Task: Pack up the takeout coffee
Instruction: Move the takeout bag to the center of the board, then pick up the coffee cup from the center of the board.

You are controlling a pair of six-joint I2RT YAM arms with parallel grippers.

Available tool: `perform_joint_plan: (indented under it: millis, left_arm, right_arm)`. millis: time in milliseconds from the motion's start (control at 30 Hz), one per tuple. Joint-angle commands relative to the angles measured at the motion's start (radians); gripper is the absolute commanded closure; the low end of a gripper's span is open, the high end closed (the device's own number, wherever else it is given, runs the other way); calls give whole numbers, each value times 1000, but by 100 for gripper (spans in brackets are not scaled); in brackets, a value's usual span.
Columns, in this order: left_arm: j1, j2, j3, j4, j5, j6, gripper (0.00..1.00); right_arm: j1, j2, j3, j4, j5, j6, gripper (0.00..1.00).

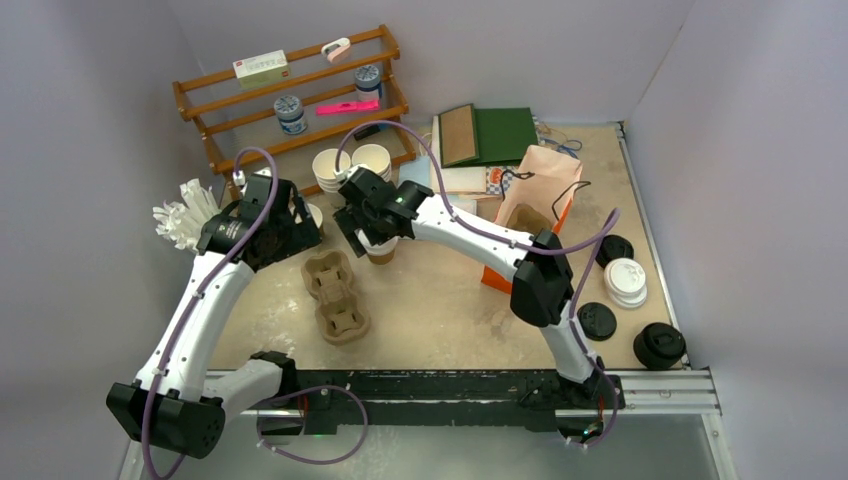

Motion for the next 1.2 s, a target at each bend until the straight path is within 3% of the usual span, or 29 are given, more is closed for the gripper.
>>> perform_joint_plan:
  millis: [0,200,800,967,1167]
  left_arm:
    - [7,-3,40,29,32,37,19]
    - [7,12,57,30,49,55,19]
    - [7,41,64,30,69,85,19]
    - [7,41,64,25,69,91,19]
    - [7,45,63,21,69,94,19]
  right_arm:
    - [7,20,54,4,90,-16,2]
    - [7,67,93,-3,93,-21,7]
    - [5,128,127,-11,62,-4,12]
    - [5,137,139,-12,55,-2,19]
    - [5,159,137,-13,64,-1,13]
